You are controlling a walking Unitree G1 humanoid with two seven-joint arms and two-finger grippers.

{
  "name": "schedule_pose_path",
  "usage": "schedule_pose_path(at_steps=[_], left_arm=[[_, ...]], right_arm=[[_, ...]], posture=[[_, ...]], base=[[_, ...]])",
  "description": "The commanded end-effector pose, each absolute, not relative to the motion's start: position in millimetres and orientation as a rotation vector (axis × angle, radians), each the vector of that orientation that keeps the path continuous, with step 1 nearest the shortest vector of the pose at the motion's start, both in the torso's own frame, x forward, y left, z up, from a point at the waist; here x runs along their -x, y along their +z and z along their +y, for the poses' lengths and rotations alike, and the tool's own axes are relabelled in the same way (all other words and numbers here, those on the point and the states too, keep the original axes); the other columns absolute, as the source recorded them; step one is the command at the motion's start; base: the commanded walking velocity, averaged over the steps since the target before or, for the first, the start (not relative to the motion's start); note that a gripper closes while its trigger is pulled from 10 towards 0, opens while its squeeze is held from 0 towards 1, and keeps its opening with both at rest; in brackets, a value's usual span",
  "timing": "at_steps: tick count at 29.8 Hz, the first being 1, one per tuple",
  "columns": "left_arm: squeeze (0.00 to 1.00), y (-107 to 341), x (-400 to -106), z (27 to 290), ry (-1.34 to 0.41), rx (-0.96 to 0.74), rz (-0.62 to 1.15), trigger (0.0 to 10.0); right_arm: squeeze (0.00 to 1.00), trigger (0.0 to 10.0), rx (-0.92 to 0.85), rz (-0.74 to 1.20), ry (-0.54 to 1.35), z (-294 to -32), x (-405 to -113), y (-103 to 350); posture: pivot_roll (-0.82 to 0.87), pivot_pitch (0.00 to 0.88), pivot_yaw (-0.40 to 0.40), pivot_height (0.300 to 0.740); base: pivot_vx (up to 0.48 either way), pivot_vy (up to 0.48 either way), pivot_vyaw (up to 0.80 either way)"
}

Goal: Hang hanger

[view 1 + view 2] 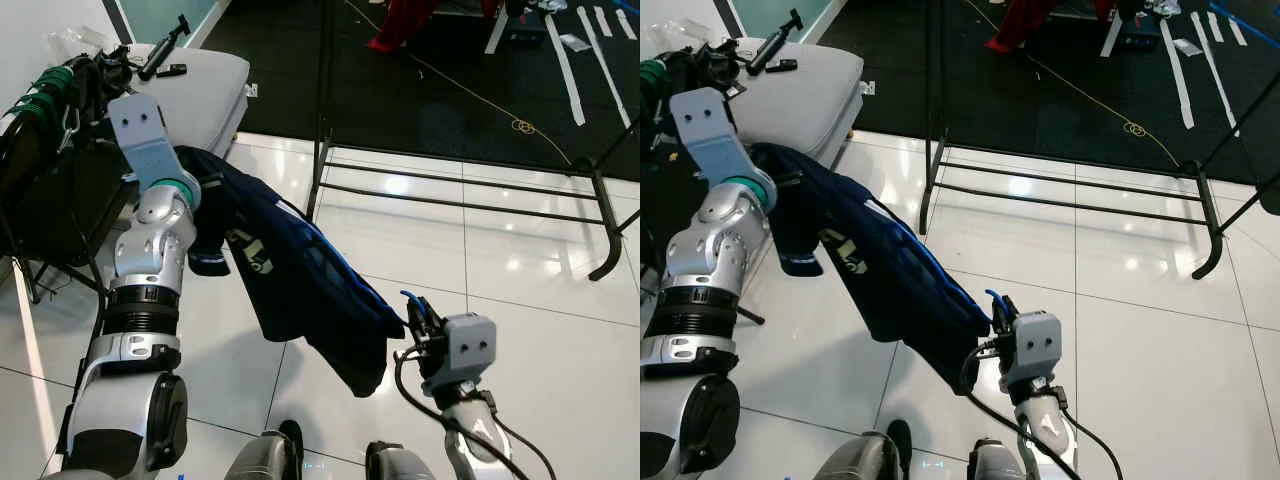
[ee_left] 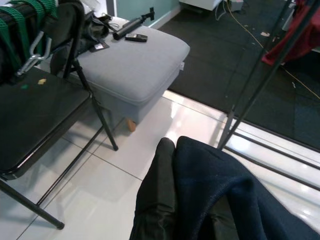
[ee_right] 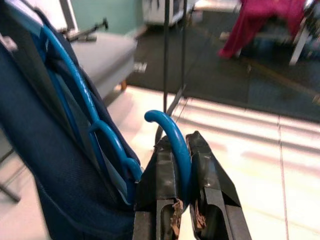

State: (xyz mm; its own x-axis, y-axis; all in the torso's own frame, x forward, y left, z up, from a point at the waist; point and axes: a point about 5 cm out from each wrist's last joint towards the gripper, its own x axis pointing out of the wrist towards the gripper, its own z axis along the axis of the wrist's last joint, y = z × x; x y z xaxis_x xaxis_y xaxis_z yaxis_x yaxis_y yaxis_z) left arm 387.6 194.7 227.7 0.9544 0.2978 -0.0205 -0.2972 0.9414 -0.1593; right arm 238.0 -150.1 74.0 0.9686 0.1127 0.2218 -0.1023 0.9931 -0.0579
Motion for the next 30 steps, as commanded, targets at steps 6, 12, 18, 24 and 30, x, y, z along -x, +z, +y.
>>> schedule_pose_path(at_steps=[6, 12, 18, 24, 30], left_arm=[[0.0, 216.2, -384.8, 201.3, 0.353, 0.096, -0.009, 0.0], [0.0, 206.1, -383.3, 201.5, 0.362, 0.056, 0.003, 0.0], [0.0, 204.4, -383.3, 201.1, 0.35, 0.026, -0.003, 0.0], [0.0, 202.8, -380.1, 146.8, 0.006, -0.124, -0.053, 0.0], [0.0, 239.3, -382.7, 140.2, -0.007, -0.078, -0.209, 0.0]], right_arm=[[0.0, 0.0, 0.077, -0.428, 0.032, -153.9, -239.9, 113.7], [0.0, 0.0, 0.082, -0.476, 0.02, -150.6, -242.6, 125.2], [0.0, 0.0, 0.078, -0.463, 0.018, -150.6, -242.4, 123.1], [0.0, 0.0, 0.124, -0.184, 0.28, -126.6, -252.2, 90.9], [0.0, 0.0, 0.179, 0.005, 0.351, -123.3, -246.6, 61.9]], posture=[[-0.03, 0.135, 0.114, 0.74], [-0.03, 0.13, 0.109, 0.74], [-0.02, 0.126, 0.104, 0.74], [-0.03, 0.126, 0.104, 0.74], [-0.03, 0.13, 0.102, 0.74]], base=[[0.0, 0.0, 0.0], [0.0, 0.0, 0.0], [0.0, 0.0, 0.0], [0.0, 0.0, 0.0], [0.0, 0.0, 0.0]])
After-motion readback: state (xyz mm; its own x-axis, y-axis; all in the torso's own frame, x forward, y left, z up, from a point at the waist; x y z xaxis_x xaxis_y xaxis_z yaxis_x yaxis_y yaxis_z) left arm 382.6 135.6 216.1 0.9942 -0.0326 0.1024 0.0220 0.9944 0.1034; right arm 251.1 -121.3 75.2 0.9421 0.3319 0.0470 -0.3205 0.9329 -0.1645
